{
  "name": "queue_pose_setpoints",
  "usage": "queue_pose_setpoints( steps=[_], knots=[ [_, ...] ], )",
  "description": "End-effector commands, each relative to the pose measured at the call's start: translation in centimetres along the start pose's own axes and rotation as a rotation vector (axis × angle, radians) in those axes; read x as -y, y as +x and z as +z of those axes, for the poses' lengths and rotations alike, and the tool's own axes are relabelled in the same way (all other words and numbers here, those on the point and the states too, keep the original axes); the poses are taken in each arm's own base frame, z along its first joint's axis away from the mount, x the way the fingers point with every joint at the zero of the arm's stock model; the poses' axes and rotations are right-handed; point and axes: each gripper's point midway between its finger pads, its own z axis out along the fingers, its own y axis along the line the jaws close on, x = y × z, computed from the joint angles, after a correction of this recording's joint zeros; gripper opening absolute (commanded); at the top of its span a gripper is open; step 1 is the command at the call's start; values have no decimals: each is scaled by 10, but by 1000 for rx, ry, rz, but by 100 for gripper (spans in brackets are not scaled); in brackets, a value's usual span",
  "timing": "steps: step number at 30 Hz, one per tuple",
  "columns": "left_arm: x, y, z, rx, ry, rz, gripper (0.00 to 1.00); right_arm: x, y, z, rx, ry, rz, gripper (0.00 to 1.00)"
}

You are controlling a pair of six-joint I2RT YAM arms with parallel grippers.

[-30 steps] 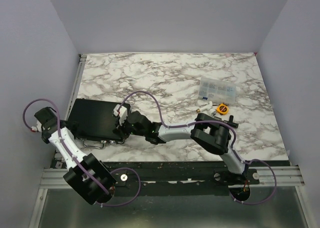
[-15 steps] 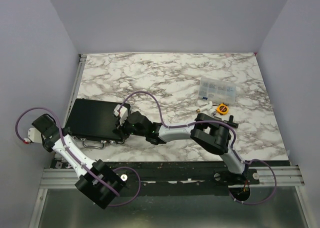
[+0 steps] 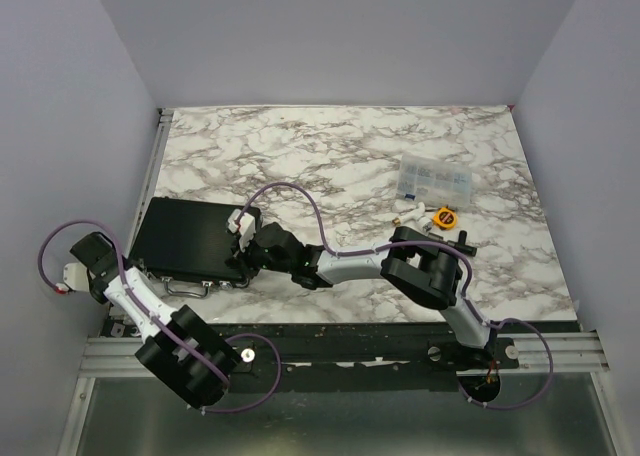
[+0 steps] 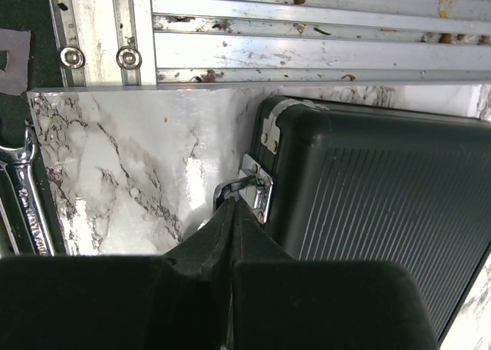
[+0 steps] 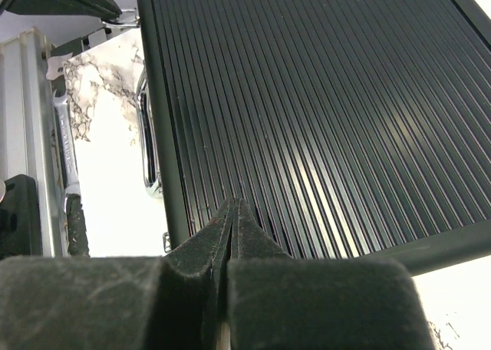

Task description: Pack up texas hold em set

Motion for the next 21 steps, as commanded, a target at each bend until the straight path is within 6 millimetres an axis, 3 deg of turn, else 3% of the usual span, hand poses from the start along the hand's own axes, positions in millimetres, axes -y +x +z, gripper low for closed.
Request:
queue_pose_setpoints(
  steps=[1, 3, 7, 13, 21],
  knots=[
    [-34, 6, 13, 5, -160, -54, 0, -6, 45, -10, -149, -29, 4, 1],
    [-46, 11, 17, -5, -209, -83, 0, -5, 44, -10, -149, -23, 1, 1],
    [-50, 10, 23, -8, -222, -127, 0, -5, 43, -10, -148, -25, -2, 1],
    [-38, 0, 20, 23, -165, -125, 0, -5, 41, -11, -145, -23, -3, 1],
    [-19, 8, 27, -27, -48, -104, 0, -4, 48, -8, -161, -23, -2, 1]
  ],
)
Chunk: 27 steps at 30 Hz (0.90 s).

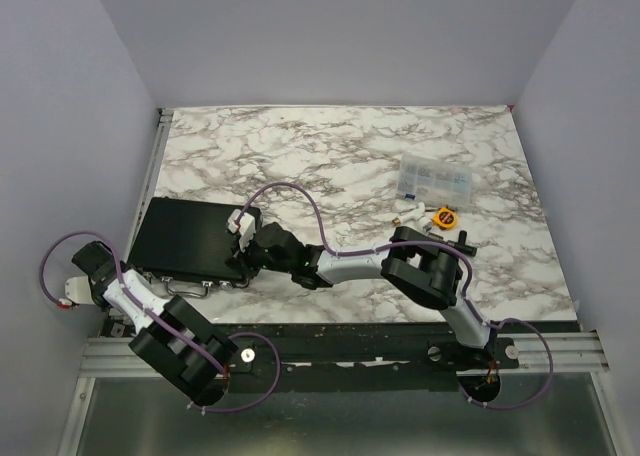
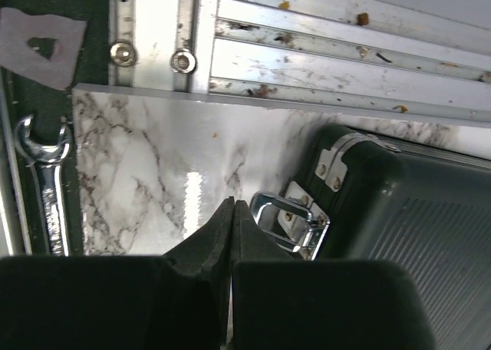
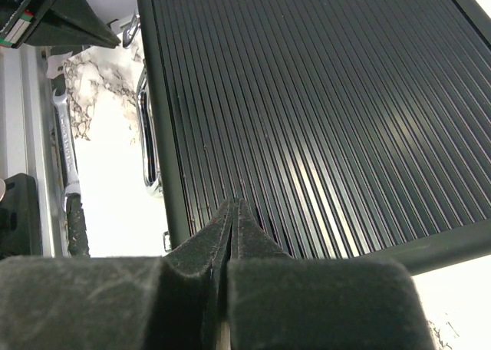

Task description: Pack up texas hold em set

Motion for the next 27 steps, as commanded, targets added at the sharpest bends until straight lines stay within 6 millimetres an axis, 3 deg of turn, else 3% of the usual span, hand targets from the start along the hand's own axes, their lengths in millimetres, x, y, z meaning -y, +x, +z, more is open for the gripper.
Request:
queue_pose_setpoints(
  steps=[1, 7, 12, 14, 17, 21, 24, 27],
  knots=[
    [15, 7, 6, -40, 90, 7, 0, -3, 49, -7, -162, -21, 1, 1],
    [39, 21, 20, -98, 231, -62, 0, -2, 53, -5, -172, -18, -1, 1],
    [31, 17, 12, -65, 160, -30, 0, -1, 54, -5, -174, -13, -4, 1],
    [28, 11, 3, -20, 139, -19, 0, -2, 54, -5, -175, -16, -1, 1],
    [32, 5, -13, 20, 151, -16, 10, -2, 54, -5, -175, -15, 3, 1],
    [52, -3, -43, 79, 227, 31, 19, 0, 54, -5, -174, -2, 5, 1],
    [69, -5, -68, 142, 293, 100, 20, 1, 57, -4, -179, 2, 6, 1],
    [86, 2, -90, 158, 379, 170, 24, 3, 60, -2, -187, 11, 9, 1]
  ],
)
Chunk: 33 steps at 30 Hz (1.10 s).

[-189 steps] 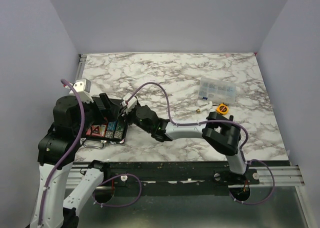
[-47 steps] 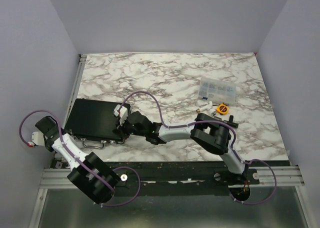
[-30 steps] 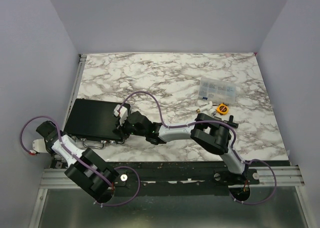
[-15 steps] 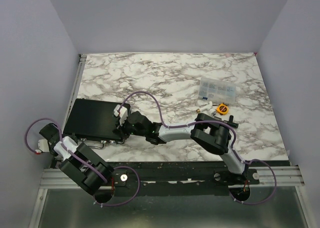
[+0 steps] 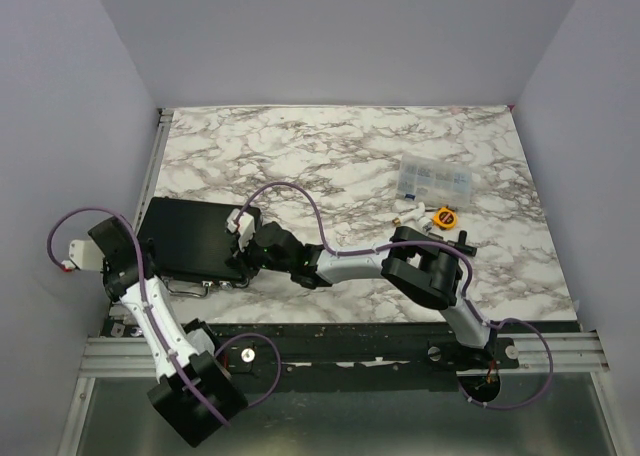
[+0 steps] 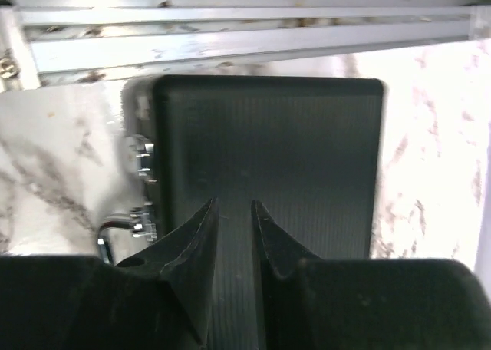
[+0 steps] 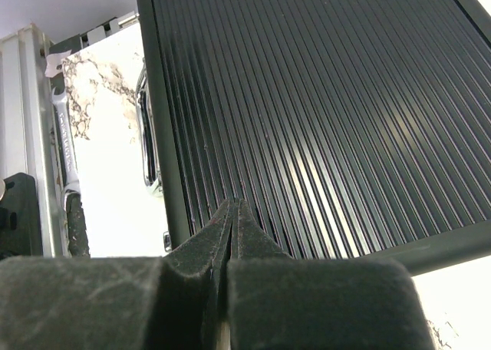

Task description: Pack up texas hold em set

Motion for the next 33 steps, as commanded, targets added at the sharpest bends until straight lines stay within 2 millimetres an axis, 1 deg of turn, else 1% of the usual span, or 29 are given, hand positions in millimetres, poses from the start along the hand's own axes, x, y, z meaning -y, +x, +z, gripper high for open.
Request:
queue_pose_setpoints(
  steps=[1, 2, 3, 5, 7, 9, 10, 12, 13, 15, 17, 18, 19, 20, 22, 23, 24, 25, 26, 27, 28, 29, 30, 31, 32, 33],
  knots=[
    [33, -9, -28, 70, 104, 97, 26, 4, 63, -1, -185, 13, 9, 1],
    [37, -7, -31, 71, 121, 117, 28, 5, 63, -1, -185, 16, 13, 1],
    [37, -6, -32, 69, 123, 123, 35, 5, 66, 0, -189, 16, 16, 1],
    [31, 0, -31, 52, 113, 115, 42, 5, 69, 1, -199, 17, 20, 1],
    [23, 5, -25, 40, 82, 117, 43, 4, 71, 2, -205, 16, 26, 1],
    [19, 8, -20, 29, 66, 130, 43, 4, 73, 3, -207, 11, 31, 1],
    [19, 10, -18, 18, 62, 140, 43, 4, 73, 3, -207, 12, 31, 1],
    [24, 13, -19, -4, 88, 164, 42, 6, 72, 3, -206, 24, 30, 1],
    [29, 18, -23, -19, 112, 180, 42, 8, 70, 2, -201, 35, 31, 1],
    [49, 26, -35, -33, 209, 245, 45, 12, 60, -1, -181, 64, 45, 1],
    [77, 37, -56, -57, 349, 330, 50, 20, 37, -9, -135, 100, 97, 1],
    [94, 43, -70, -71, 428, 378, 52, 28, 24, -15, -111, 119, 134, 2],
    [107, 49, -84, -84, 498, 431, 53, 39, 8, -22, -84, 142, 186, 2],
    [125, 57, -102, -104, 587, 489, 54, 50, -6, -30, -64, 164, 234, 4],
    [148, 76, -137, -162, 746, 599, 61, 76, -31, -53, -36, 222, 318, 6],
    [157, 85, -153, -183, 811, 637, 65, 88, -46, -68, -16, 253, 343, 7],
    [165, 92, -167, -200, 873, 656, 69, 97, -54, -85, 1, 285, 356, 8],
    [170, 102, -179, -228, 936, 672, 74, 107, -68, -104, 38, 338, 355, 9],
    [176, 110, -189, -258, 998, 669, 78, 113, -77, -125, 62, 380, 340, 12],
    [180, 121, -199, -312, 1066, 667, 80, 121, -75, -144, 64, 440, 322, 14],
    [182, 132, -208, -369, 1125, 668, 81, 128, -78, -165, 72, 505, 297, 20],
    [185, 140, -216, -413, 1184, 676, 81, 133, -75, -185, 66, 566, 281, 25],
    [184, 152, -226, -460, 1226, 701, 82, 140, -76, -208, 69, 642, 269, 29],
    [184, 158, -235, -478, 1258, 725, 82, 146, -72, -230, 66, 714, 268, 34],
    [184, 163, -241, -479, 1288, 754, 82, 153, -72, -256, 70, 797, 269, 37],
    [184, 165, -249, -474, 1317, 776, 82, 155, -74, -278, 82, 850, 276, 42]
  ],
)
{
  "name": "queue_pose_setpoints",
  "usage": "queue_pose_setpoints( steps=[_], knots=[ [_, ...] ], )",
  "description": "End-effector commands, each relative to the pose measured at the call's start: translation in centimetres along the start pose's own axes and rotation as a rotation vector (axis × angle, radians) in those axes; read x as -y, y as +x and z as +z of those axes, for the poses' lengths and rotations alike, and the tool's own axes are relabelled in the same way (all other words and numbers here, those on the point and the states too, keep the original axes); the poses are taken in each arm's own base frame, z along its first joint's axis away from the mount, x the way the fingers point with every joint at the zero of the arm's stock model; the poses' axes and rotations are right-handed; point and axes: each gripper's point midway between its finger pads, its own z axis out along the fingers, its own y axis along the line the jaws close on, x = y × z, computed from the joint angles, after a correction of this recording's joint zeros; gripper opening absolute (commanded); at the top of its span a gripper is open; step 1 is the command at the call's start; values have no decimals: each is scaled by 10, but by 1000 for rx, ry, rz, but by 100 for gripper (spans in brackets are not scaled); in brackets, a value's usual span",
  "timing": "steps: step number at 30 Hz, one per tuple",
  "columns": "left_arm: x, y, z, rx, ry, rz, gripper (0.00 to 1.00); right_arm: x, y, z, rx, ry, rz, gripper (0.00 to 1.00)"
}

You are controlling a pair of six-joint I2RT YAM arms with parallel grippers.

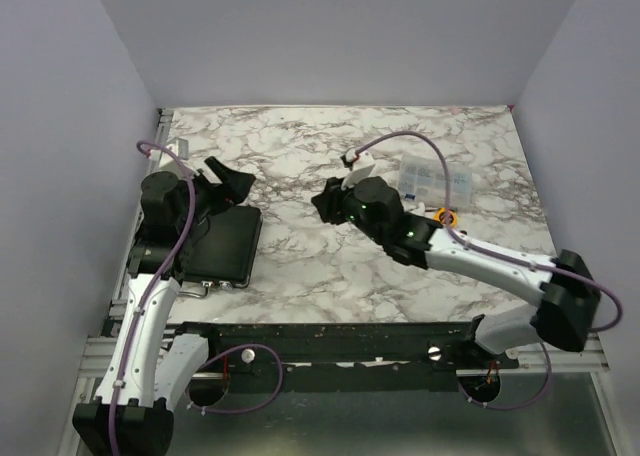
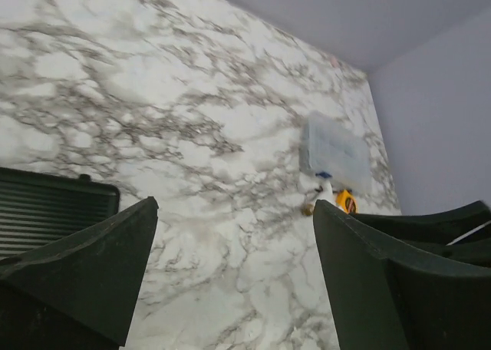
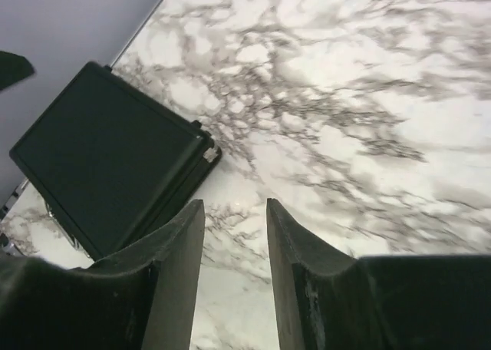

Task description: Pack up texas hold em set

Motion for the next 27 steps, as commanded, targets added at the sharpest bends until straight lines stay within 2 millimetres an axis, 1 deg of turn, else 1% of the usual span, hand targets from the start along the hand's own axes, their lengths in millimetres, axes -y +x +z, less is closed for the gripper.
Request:
queue_pose_setpoints(
  steps=[1, 3, 6, 9, 11, 12, 13, 14, 16, 18, 20, 22, 23, 27],
  knots=[
    [57, 21, -4, -88, 268, 132, 82, 76, -4, -75, 16, 369, -40, 46],
    [70, 18, -13, -72, 310, 175, 82, 94, -21, -110, 63, 457, -7, 54],
    [85, 8, -32, -41, 356, 233, 82, 113, -53, -165, 156, 559, 78, 67],
    [97, -8, -53, 18, 369, 303, 82, 123, -86, -212, 252, 597, 131, 72],
    [104, -22, -69, 75, 368, 346, 83, 129, -106, -239, 307, 620, 150, 78],
    [108, -30, -78, 113, 366, 363, 83, 130, -114, -250, 322, 618, 140, 85],
    [110, -37, -86, 146, 364, 376, 84, 130, -123, -259, 338, 608, 124, 98],
    [112, -44, -92, 182, 355, 381, 85, 127, -131, -265, 350, 586, 113, 100],
    [116, -57, -104, 252, 349, 382, 87, 120, -143, -273, 357, 536, 79, 100],
    [122, -64, -113, 299, 368, 379, 88, 117, -150, -278, 369, 517, 74, 100],
    [126, -67, -117, 322, 389, 372, 89, 119, -155, -282, 391, 532, 91, 100],
    [129, -67, -118, 326, 401, 366, 89, 121, -156, -281, 411, 545, 104, 100],
    [129, -67, -118, 324, 400, 363, 89, 121, -151, -277, 403, 542, 100, 100],
    [127, -63, -111, 298, 401, 357, 89, 120, -144, -263, 373, 557, 66, 100]
  ],
)
